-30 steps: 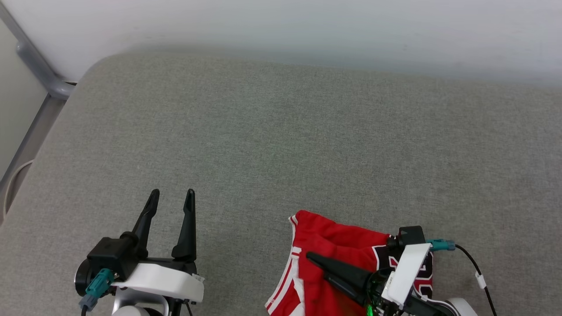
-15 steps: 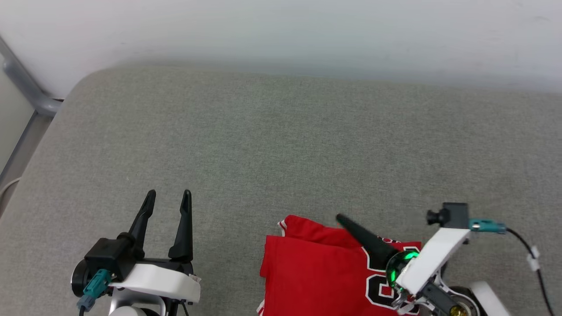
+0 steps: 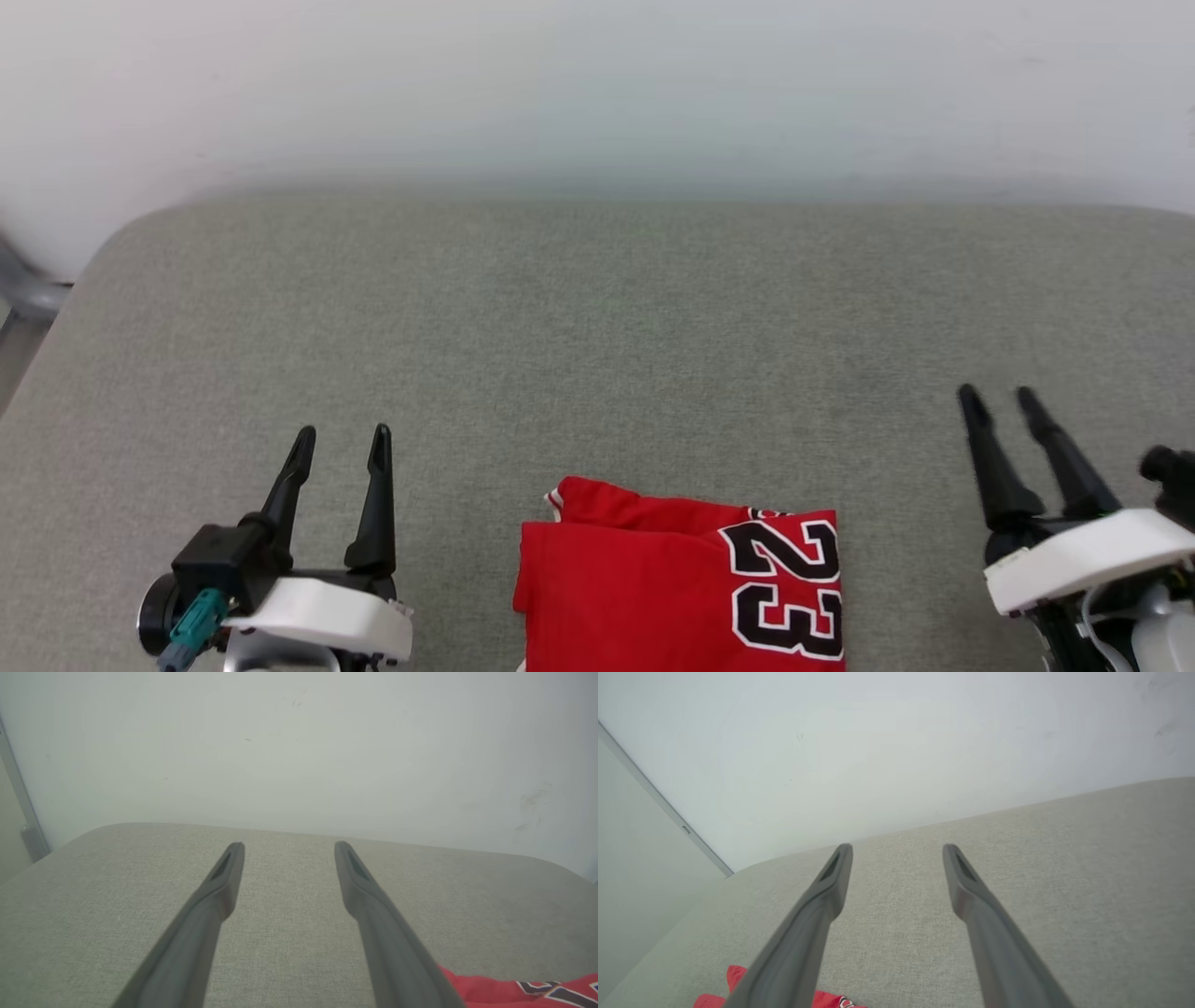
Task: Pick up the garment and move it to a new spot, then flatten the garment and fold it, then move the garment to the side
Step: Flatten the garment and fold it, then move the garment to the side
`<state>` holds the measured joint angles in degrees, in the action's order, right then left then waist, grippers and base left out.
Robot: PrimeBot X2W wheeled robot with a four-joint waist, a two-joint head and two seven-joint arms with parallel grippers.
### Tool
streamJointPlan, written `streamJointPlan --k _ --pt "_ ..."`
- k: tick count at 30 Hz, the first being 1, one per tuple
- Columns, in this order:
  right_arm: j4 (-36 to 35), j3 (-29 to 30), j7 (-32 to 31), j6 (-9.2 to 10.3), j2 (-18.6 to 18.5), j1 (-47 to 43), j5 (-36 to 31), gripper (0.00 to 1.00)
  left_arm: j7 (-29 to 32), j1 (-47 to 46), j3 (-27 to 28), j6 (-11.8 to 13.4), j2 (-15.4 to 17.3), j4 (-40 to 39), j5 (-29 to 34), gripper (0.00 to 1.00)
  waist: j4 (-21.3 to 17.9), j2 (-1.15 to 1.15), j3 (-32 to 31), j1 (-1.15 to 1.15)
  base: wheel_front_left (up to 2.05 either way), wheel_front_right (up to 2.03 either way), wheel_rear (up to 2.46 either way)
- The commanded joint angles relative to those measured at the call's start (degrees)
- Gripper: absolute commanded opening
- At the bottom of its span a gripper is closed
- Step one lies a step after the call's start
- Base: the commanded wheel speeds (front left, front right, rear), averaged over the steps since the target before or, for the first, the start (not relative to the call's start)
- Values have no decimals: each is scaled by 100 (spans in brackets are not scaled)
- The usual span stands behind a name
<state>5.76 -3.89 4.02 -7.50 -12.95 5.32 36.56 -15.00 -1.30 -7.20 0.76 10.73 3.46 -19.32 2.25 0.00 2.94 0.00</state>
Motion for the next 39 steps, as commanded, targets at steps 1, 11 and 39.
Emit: streamJointPlan --k 1,11,39 --pt "-146 195 116 3 121 -152 -405 100 -18 144 30 36 39 24 47 100 -119 0 -126 0 0 0 0" --pt "-887 749 -40 3 500 -899 -1963 100 -18 474 127 119 55 138 98 100 -311 0 -424 0 0 0 0" --pt "-1021 1149 -2085 4 968 -1796 -552 100 -18 382 197 -19 -164 358 210 100 -14 0 -376 0 0 0 0"
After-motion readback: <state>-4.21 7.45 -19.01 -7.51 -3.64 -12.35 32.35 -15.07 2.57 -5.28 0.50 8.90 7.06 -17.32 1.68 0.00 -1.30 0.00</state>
